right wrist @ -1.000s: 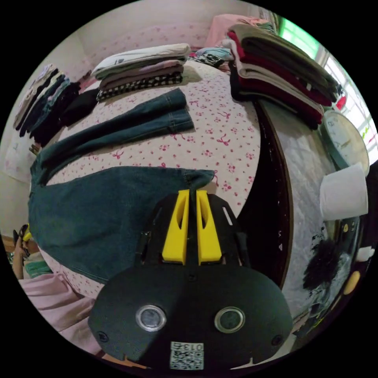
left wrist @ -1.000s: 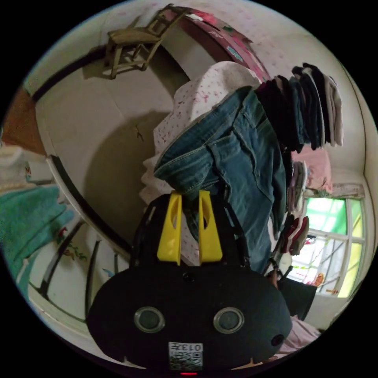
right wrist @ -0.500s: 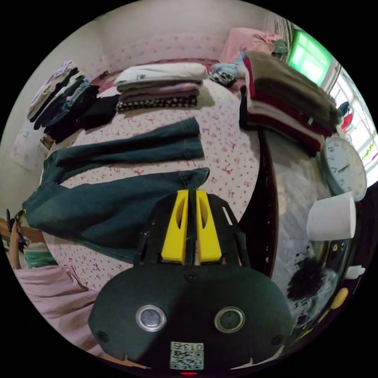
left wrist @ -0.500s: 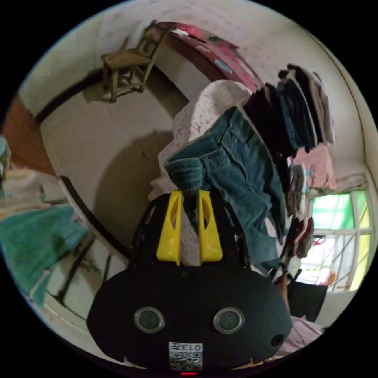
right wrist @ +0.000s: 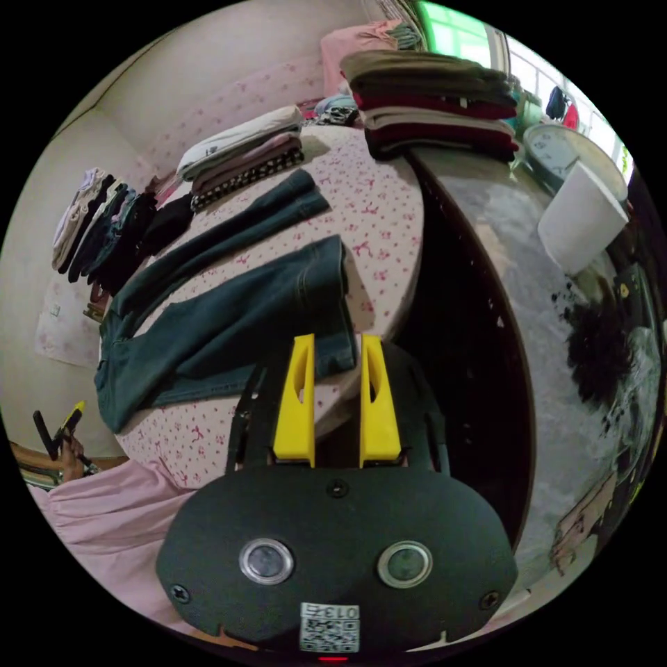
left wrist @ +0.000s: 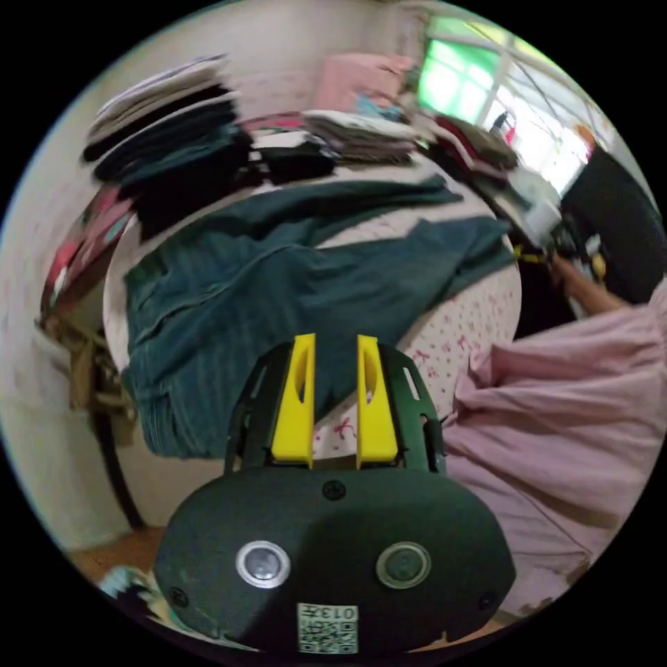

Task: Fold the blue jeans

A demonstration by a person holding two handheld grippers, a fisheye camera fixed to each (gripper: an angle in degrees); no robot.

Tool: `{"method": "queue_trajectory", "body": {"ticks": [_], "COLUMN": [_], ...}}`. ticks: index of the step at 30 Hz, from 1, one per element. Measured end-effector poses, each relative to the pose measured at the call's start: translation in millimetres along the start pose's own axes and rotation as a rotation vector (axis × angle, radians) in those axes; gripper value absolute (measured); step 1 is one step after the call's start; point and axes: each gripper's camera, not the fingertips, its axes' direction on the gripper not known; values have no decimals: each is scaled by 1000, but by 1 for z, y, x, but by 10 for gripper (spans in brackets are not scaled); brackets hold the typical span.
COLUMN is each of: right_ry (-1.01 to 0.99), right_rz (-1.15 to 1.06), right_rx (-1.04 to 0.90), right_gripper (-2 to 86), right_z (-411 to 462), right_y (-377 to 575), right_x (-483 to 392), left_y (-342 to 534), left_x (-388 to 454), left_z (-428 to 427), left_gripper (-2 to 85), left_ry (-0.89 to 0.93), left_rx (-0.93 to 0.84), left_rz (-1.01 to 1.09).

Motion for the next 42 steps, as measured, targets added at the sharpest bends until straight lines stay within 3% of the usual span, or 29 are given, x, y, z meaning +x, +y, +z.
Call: {"method": "queue_trajectory", "body": {"ticks": [2,5,9,13,19,21,25,27,33,36,42], "right_ry": [28,71,53,88,23,0,24,105,190,150,102], "right_rz": [5,1,-78,-200,-333,-313,-242,-245,-263,-342,-472], "right_rx": [-20,-28,-70,-100,32,-33,-319,-355,-78,-53,-96], "right_gripper": [115,97,56,40,46,51,66,72,81,82,81], "right_z": [13,26,37,30,-43,-41,29,41,8,22,92], "right_y": [4,2,-12,-28,-28,-28,-22,-21,-53,-79,-121], "right_x": [-4,-10,-18,-36,-31,-15,13,9,-22,-54,-116], "left_y": [-19,-36,-56,-79,-102,-104,-106,-112,-157,-188,-216], "left_x": [56,97,114,111,99,95,80,72,46,53,82], "left_z": [27,60,95,98,58,59,76,75,71,87,145], "left_gripper": [110,131,123,79,91,94,95,95,113,115,76], "left_ry": [-51,-94,-81,-55,118,181,154,133,23,14,-193], "left_rx": [-79,-162,-305,-343,-246,-256,-299,-284,-195,-202,-355], "left_rz": [241,418,477,449,344,313,231,189,110,147,265]}}
